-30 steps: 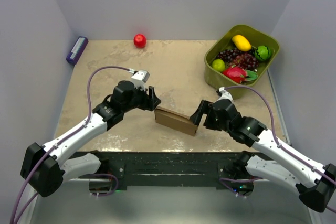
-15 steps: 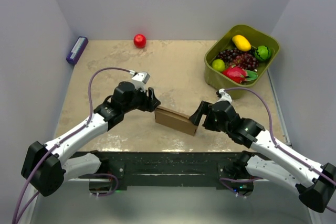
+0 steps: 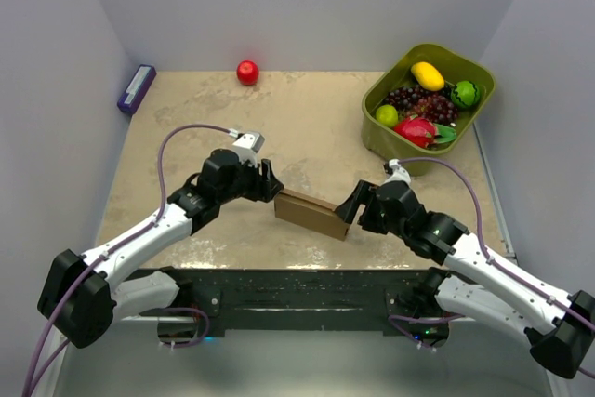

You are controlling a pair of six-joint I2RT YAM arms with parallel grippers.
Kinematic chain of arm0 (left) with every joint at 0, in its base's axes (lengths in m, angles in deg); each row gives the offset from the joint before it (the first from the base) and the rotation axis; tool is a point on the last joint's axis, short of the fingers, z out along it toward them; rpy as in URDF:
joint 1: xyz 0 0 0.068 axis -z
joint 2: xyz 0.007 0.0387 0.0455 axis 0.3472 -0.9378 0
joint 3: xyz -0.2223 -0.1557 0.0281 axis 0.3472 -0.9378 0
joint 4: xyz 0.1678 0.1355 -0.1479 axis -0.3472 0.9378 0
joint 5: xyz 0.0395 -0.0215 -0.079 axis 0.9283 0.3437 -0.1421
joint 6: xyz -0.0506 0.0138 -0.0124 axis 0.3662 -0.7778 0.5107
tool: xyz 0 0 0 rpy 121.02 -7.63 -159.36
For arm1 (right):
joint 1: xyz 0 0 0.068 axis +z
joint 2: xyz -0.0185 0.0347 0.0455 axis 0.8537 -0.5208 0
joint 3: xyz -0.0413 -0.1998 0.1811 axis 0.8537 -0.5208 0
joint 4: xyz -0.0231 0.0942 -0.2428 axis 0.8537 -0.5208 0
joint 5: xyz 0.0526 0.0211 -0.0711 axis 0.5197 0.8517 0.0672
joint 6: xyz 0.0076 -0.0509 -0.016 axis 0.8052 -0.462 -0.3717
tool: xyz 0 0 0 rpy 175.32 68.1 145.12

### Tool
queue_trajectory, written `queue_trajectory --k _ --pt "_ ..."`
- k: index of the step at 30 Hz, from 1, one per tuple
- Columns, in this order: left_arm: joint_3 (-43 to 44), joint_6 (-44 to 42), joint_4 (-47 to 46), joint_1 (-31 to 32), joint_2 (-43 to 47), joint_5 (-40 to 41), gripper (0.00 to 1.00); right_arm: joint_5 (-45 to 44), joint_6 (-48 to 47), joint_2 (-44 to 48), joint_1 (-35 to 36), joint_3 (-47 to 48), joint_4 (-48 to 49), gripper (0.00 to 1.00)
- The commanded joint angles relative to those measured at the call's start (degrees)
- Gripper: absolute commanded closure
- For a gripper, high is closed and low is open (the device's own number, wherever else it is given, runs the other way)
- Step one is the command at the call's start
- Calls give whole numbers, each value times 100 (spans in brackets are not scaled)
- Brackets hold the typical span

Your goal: Fold the paper box

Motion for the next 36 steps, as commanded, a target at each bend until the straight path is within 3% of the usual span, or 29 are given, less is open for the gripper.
queue_trajectory --k 1,24,36 --pt "-149 126 -203 -31 5 -86 42 -29 37 45 -37 -171 -172 25" --pt "-1055 276 -792 -31 84 -121 58 86 230 98 -28 -514 21 35" --pt "-985 179 -713 -31 -4 -51 60 121 -209 9 -511 277 -48 18"
